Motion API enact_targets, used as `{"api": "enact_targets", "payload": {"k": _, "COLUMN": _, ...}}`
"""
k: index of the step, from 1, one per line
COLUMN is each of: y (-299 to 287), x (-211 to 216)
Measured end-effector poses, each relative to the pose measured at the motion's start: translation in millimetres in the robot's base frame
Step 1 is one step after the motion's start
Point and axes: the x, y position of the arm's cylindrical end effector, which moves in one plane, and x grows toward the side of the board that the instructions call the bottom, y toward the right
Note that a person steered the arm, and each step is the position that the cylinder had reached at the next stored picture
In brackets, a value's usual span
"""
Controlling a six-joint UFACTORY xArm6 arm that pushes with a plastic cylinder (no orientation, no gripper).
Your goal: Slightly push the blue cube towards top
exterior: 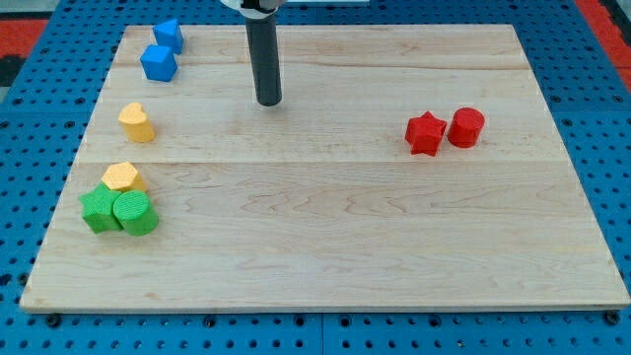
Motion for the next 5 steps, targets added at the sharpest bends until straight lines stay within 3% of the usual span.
{"api": "enact_targets", "payload": {"k": 1, "y": -4, "x": 2}}
{"api": "enact_targets", "payload": {"k": 3, "y": -127, "x": 2}}
{"api": "enact_targets", "payload": {"k": 5, "y": -174, "x": -51}}
